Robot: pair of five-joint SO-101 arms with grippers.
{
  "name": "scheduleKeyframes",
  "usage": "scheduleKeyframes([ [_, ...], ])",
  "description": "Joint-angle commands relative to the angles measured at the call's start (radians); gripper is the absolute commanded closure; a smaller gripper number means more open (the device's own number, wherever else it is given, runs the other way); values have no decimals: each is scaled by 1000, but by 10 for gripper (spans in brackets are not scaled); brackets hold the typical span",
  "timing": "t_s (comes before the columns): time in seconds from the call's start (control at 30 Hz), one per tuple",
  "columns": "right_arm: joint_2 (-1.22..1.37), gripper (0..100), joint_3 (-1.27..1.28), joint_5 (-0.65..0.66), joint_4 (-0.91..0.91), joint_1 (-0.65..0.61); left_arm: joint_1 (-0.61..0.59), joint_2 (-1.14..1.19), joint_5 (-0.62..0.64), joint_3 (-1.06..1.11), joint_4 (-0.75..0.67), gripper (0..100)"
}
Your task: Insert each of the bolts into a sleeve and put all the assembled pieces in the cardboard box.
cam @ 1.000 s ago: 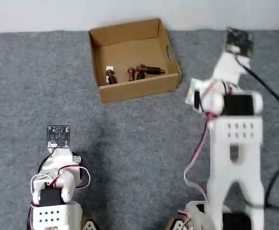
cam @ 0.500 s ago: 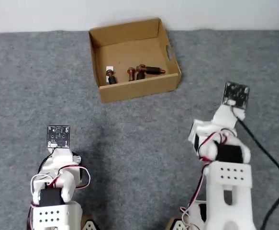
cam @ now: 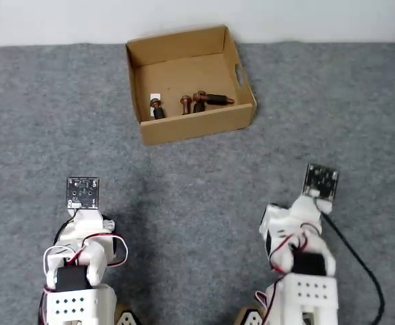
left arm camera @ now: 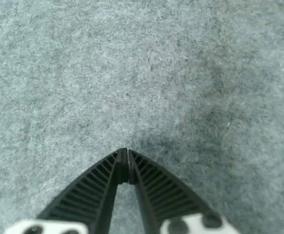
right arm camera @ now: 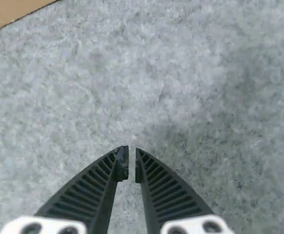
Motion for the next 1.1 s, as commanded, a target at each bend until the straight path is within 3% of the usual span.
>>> scheduleKeyframes([
  [0.0,-166,991,94,15,-12,5,-6,-8,11,-10,-31,994],
  [0.27,-395,990,112,74,225,2,-6,-8,11,-10,-31,994],
  [0.6,-421,989,110,69,453,76,-6,-8,11,-10,-31,994],
  [0.77,-423,989,110,69,519,205,-6,-8,11,-10,-31,994],
  [1.07,-423,989,110,72,518,556,-6,-8,11,-10,-31,994],
])
